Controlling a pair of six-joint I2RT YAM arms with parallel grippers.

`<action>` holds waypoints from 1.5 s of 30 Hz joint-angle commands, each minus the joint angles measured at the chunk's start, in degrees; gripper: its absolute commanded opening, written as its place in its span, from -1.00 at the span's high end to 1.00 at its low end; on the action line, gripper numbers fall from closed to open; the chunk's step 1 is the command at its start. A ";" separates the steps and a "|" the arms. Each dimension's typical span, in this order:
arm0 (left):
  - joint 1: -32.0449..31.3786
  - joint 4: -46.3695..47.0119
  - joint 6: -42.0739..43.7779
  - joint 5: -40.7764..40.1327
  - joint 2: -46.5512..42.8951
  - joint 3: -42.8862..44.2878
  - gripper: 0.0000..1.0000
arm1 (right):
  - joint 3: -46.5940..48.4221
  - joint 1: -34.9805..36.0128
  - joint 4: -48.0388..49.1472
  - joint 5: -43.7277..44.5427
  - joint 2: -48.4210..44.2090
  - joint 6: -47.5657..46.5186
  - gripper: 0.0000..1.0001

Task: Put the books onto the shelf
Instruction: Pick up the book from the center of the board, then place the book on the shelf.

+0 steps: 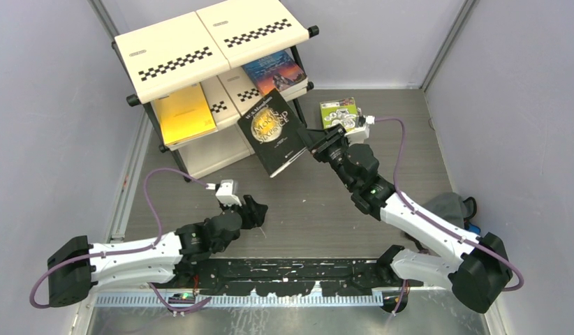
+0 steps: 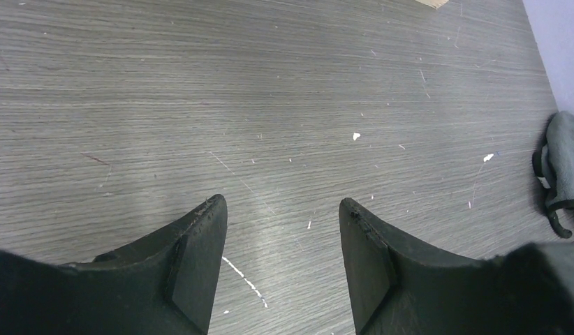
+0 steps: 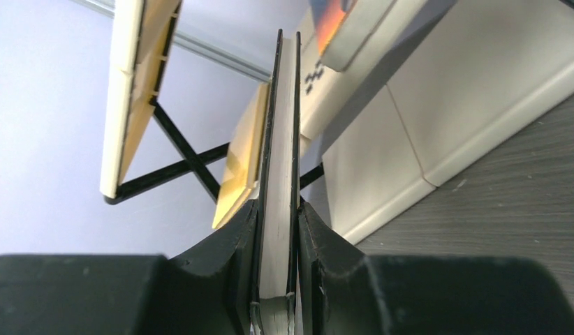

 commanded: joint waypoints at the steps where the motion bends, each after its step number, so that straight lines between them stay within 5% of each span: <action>1: -0.28 1.28 0.04 -2.30 0.37 0.26 -0.21 | 5.74 1.01 13.20 1.59 -1.97 1.48 0.98; 26: -0.27 -1.69 0.29 -2.20 -2.12 0.31 -0.21 | 21.93 6.86 28.96 4.10 22.74 7.10 0.98; 45: -0.31 -7.36 -1.33 -3.04 -10.21 -3.88 -0.21 | 45.85 11.71 30.61 10.47 47.49 8.08 0.98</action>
